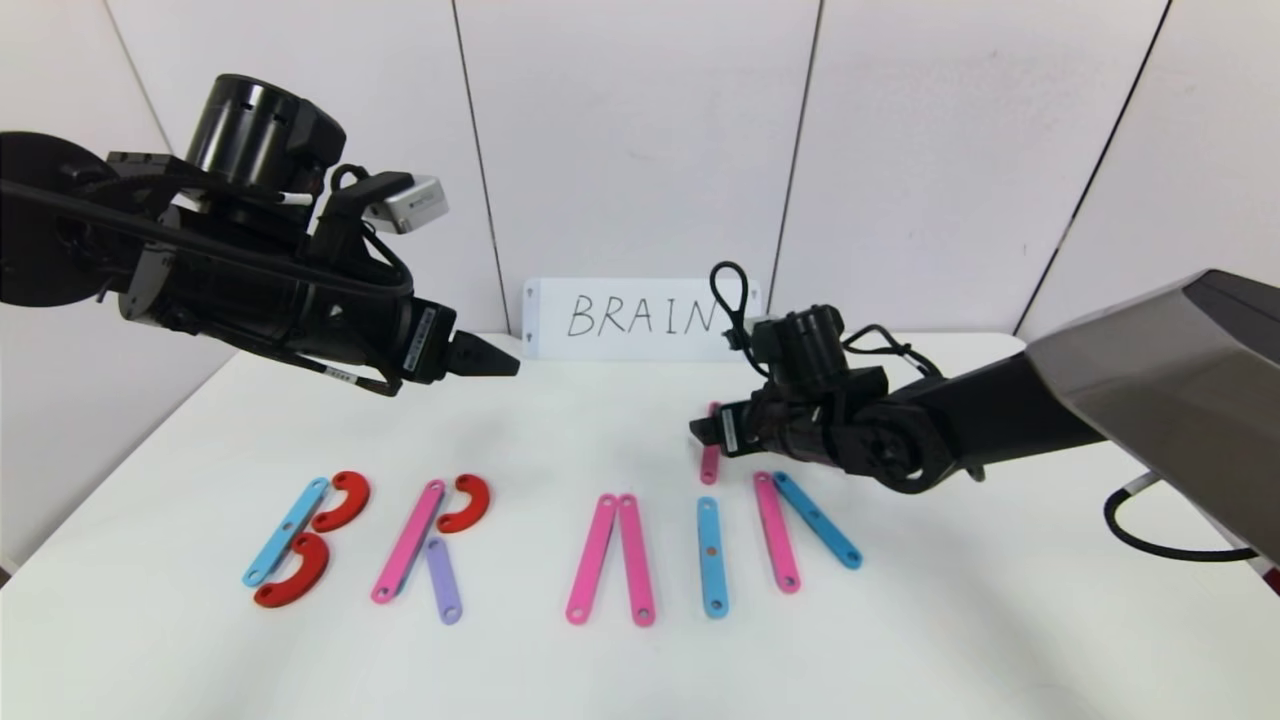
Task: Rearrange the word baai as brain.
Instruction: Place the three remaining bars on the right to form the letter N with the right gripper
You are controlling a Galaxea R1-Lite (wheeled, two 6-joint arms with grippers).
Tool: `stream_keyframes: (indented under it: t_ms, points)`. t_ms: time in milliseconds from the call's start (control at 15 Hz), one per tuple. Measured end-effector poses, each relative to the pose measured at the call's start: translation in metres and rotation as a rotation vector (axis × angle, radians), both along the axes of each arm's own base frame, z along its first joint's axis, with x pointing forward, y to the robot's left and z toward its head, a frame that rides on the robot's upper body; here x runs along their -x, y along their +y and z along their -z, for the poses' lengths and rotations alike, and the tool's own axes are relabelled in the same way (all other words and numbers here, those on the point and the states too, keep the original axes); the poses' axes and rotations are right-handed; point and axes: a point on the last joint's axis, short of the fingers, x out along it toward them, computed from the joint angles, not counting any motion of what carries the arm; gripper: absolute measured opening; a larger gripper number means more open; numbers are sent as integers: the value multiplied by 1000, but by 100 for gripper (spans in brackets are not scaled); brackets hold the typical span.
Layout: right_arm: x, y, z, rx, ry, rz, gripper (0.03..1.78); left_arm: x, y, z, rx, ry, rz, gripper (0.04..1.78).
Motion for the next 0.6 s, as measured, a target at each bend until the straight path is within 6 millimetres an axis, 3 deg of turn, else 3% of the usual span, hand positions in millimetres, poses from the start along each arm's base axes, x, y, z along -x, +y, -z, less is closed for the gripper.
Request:
stream_keyframes:
  t_ms: [333,600]
  points:
    - [-6,12,16,20,20,-7,171,0,0,0,0,0,0,174]
    - [-5,14,20,26,28,-12,133,1,-1,1,-3,3,6,174]
